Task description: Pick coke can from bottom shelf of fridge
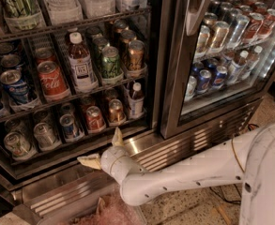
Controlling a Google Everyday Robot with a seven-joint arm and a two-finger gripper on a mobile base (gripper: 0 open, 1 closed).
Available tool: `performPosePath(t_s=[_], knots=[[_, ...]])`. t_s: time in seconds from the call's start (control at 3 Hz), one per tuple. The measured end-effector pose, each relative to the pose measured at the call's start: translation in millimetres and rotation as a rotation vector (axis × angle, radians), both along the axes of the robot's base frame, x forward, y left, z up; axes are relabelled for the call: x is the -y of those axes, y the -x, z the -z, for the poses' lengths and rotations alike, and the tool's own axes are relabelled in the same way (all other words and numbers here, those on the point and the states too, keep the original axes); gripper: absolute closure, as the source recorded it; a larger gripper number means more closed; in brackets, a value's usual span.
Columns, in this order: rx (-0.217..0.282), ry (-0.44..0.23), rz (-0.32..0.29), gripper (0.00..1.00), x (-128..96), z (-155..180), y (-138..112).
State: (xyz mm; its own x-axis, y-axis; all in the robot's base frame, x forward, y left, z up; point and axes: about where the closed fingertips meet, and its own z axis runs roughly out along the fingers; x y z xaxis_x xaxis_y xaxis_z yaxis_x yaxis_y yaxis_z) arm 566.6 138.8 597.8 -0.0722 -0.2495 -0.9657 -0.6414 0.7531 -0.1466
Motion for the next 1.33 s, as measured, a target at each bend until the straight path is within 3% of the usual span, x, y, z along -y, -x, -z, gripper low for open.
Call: performPosePath(t_s=[0.33, 0.67, 1.0, 1.33], knots=[[0.021, -0.013, 0.007, 0.00, -6.6, 1.5, -6.3], [-0.044, -0.022, -0.077, 0.00, -47.2, 56.5, -24.5], [-0.174, 0.008, -0.196, 0.00, -90.4, 133.4, -28.7], [-0.174, 0.008, -0.196, 0.00, -90.4, 133.4, -28.7]])
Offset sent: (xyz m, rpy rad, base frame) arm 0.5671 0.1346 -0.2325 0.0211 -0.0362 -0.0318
